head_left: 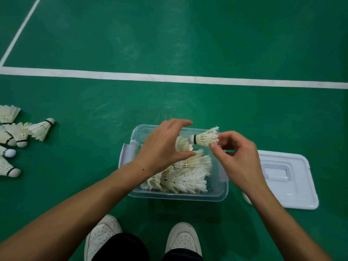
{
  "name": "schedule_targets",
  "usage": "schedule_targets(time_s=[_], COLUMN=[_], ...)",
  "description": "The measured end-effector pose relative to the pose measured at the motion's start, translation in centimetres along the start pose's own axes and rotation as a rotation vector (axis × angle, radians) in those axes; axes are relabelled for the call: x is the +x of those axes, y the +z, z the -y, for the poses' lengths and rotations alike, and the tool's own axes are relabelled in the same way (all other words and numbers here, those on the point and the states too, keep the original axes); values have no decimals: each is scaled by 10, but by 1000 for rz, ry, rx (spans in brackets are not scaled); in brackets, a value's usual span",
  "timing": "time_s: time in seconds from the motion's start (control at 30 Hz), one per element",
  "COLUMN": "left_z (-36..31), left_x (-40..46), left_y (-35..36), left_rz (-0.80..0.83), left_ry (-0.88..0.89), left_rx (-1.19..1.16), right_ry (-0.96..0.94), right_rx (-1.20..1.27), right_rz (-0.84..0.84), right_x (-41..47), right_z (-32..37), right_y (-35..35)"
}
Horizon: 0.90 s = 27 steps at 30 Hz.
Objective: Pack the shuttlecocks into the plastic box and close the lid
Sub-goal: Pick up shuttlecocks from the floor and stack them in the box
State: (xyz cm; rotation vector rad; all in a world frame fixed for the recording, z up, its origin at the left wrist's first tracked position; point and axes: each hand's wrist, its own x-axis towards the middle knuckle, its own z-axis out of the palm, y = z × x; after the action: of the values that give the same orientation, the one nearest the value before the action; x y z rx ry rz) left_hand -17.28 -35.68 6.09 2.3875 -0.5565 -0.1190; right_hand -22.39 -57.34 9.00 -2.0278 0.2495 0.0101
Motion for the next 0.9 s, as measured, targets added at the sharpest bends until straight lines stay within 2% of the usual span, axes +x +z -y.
schedule_targets(time_s=[0.1,0.27,0.47,0.67,0.9], left_z=[2,7,13,16,9], left_x=[3,5,-2,-4,0], left_y=[9,21,27,26,34], left_rz=[-28,-156,-109,-57,-47], left_ry=[-8,103,28,-24,-56], left_rx=[91,194,308,295,336], right_ry=[12,-4,-41,150,178], right_rx=[-90,-298,-392,-233,-418], right_rz=[-69,-84,-5,95,115], right_x=[-3,-8,2,14,26], right_z=[-7,-13,-12,-6,-8], right_y=[-9,-1,22,32,50])
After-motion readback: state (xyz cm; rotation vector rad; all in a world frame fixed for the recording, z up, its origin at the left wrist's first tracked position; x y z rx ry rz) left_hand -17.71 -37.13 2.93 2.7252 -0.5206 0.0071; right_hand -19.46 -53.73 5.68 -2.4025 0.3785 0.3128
